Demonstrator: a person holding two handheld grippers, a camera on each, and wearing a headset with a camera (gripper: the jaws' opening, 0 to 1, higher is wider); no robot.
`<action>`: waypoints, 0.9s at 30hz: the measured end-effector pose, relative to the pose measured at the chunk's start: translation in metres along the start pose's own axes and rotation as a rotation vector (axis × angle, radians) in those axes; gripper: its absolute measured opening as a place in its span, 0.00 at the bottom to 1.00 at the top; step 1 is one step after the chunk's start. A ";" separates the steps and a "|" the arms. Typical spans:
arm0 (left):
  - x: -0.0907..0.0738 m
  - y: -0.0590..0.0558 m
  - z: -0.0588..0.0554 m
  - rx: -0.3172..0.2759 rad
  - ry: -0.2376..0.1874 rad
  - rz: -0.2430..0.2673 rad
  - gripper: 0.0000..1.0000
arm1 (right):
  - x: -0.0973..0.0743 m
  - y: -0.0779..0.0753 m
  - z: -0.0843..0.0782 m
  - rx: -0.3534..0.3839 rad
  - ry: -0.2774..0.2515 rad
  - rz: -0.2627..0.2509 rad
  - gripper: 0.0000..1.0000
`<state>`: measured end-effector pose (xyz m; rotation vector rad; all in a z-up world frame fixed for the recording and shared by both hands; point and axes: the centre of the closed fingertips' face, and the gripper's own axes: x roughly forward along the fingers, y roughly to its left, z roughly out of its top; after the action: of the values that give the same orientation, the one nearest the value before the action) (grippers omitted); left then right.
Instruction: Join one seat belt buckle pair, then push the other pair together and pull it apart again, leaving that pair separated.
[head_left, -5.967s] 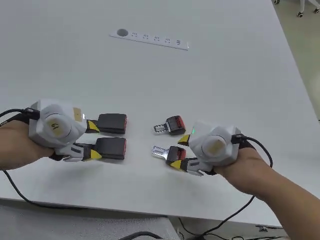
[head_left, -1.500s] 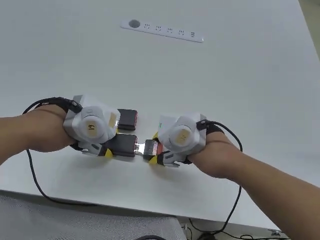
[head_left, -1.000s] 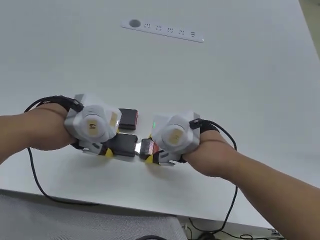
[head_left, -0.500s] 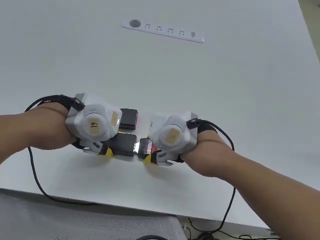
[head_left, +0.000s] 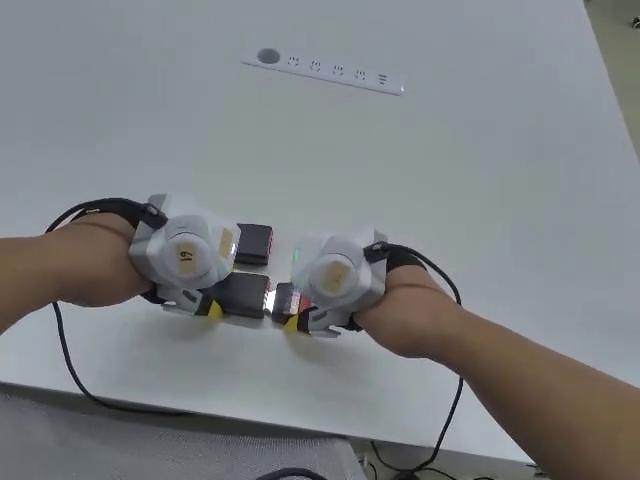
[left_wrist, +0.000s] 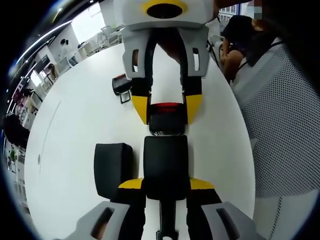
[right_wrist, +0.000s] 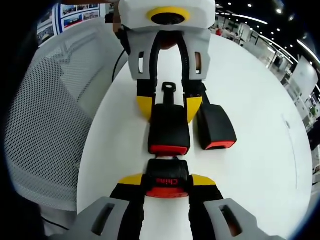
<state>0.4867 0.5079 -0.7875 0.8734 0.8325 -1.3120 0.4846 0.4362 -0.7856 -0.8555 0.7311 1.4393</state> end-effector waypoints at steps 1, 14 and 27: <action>0.000 0.000 0.000 -0.005 -0.007 -0.002 0.31 | 0.000 0.000 0.000 0.000 -0.001 0.000 0.29; 0.000 0.000 0.000 -0.029 -0.022 0.010 0.31 | 0.000 -0.002 -0.005 -0.015 0.005 -0.012 0.29; 0.001 -0.001 -0.001 -0.037 -0.033 0.013 0.31 | 0.003 -0.002 -0.001 0.011 -0.011 -0.014 0.30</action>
<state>0.4862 0.5079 -0.7887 0.8253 0.8219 -1.2931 0.4866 0.4373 -0.7889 -0.8425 0.7230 1.4256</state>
